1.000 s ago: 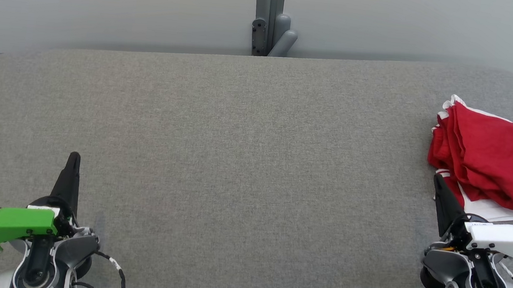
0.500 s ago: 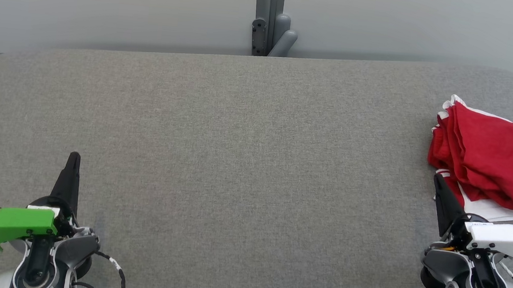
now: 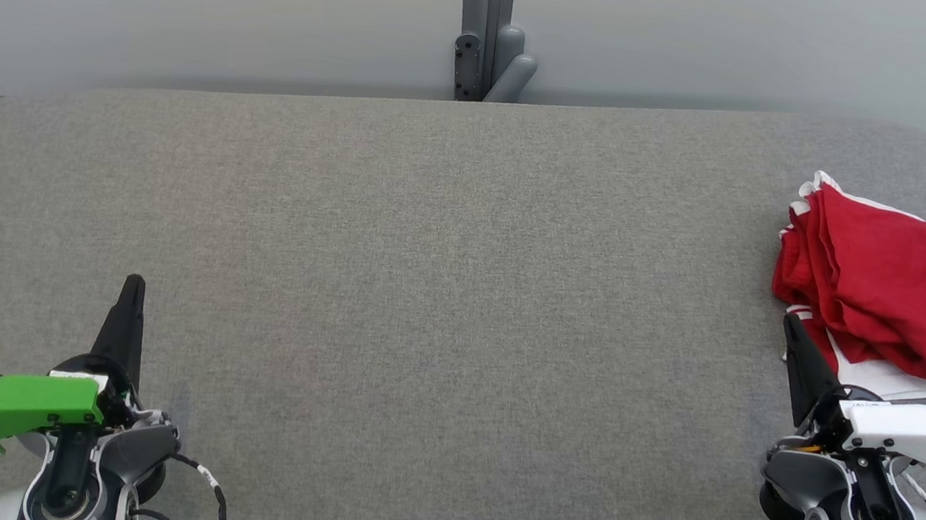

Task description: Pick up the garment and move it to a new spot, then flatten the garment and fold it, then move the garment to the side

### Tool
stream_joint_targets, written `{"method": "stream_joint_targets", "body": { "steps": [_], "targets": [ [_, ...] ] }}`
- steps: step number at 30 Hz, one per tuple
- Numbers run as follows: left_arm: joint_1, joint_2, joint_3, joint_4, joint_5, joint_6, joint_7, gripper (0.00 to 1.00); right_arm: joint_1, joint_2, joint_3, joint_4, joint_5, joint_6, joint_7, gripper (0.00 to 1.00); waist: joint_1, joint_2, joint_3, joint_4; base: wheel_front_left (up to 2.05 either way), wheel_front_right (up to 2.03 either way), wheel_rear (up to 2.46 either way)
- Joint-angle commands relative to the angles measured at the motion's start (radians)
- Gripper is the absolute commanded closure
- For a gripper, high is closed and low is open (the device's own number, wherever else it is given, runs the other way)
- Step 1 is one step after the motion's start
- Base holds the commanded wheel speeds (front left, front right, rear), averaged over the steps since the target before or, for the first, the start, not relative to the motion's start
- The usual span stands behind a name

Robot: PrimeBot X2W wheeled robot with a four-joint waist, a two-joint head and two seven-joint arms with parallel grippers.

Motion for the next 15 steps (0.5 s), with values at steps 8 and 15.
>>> {"method": "stream_joint_targets", "body": {
  "steps": [8,15],
  "targets": [
    [-0.012,0.006,0.0,-0.001,-0.001,-0.004,0.002,1.0,0.007,-0.007,0.006,-0.004,0.012,0.0,-0.007,1.0,0.0,0.0,0.0,0.0,0.0,0.0,0.0],
    [-0.012,0.006,0.0,-0.001,-0.001,-0.004,0.002,1.0,0.008,-0.01,0.011,-0.005,0.015,0.0,-0.011,1.0,0.0,0.0,0.0,0.0,0.0,0.0,0.0]
  ]
}}
